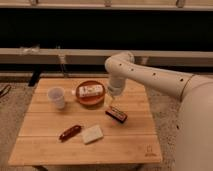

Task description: Place the eraser on the white sponge

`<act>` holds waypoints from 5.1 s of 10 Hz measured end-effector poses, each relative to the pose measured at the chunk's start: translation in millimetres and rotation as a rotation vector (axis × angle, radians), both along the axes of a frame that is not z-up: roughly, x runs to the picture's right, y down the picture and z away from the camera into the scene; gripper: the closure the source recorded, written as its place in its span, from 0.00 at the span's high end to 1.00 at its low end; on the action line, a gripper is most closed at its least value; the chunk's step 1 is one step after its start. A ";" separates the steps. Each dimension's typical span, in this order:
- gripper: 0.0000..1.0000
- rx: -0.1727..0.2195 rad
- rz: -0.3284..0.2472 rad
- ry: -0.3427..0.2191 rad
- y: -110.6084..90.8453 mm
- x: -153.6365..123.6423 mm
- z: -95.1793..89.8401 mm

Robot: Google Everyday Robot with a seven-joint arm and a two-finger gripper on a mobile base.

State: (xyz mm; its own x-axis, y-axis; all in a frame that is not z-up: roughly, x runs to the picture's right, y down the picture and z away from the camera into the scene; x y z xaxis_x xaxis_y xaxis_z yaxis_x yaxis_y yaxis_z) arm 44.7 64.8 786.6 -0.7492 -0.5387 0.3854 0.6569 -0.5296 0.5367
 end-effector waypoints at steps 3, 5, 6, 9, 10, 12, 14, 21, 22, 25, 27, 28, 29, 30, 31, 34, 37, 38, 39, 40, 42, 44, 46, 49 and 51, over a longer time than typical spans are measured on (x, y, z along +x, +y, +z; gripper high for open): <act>0.73 0.000 0.000 0.000 0.0 0.0 0.0; 0.73 0.000 0.000 0.000 0.0 -0.1 0.0; 0.73 0.000 0.000 0.000 0.0 -0.1 0.0; 0.73 0.000 0.000 0.000 0.0 -0.1 0.0; 0.73 0.000 0.000 0.000 0.0 -0.1 0.0; 0.73 0.000 0.000 0.000 0.0 -0.1 0.0; 0.73 0.000 0.000 0.000 0.0 -0.1 0.0; 0.73 -0.002 -0.005 0.002 2.4 0.0 1.5; 0.73 -0.011 -0.014 0.006 8.7 1.3 7.3; 0.73 -0.054 -0.029 0.029 34.4 3.9 23.1; 0.73 -0.082 -0.041 0.045 50.7 6.4 28.7; 0.73 -0.101 -0.049 0.056 59.1 8.4 33.0; 0.73 -0.115 -0.051 0.067 65.9 12.1 37.8; 0.73 -0.131 -0.054 0.081 74.9 17.9 45.2; 0.73 -0.146 -0.055 0.090 81.9 21.2 50.8; 0.73 -0.186 -0.065 0.104 95.2 23.6 63.8; 0.73 -0.207 -0.069 0.115 100.9 26.8 72.9; 0.73 -0.211 -0.068 0.119 101.7 27.7 75.1; 0.73 -0.211 -0.067 0.122 101.4 27.9 76.0; 0.73 -0.211 -0.066 0.124 101.0 28.6 76.8; 0.66 -0.213 -0.068 0.132 100.6 30.2 77.3; 0.46 -0.221 -0.079 0.136 101.6 27.9 77.4; 0.25 -0.230 -0.093 0.135 104.1 24.3 76.8; 0.01 -0.235 -0.112 0.130 106.4 19.9 71.2; 0.00 -0.224 -0.132 0.109 97.1 8.0 52.1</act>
State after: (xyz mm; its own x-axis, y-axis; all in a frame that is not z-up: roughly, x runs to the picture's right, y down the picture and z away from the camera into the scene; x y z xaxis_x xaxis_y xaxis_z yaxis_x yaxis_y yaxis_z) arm 52.7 161.9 838.7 -0.7552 -0.3314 0.5655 0.6498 -0.4911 0.5801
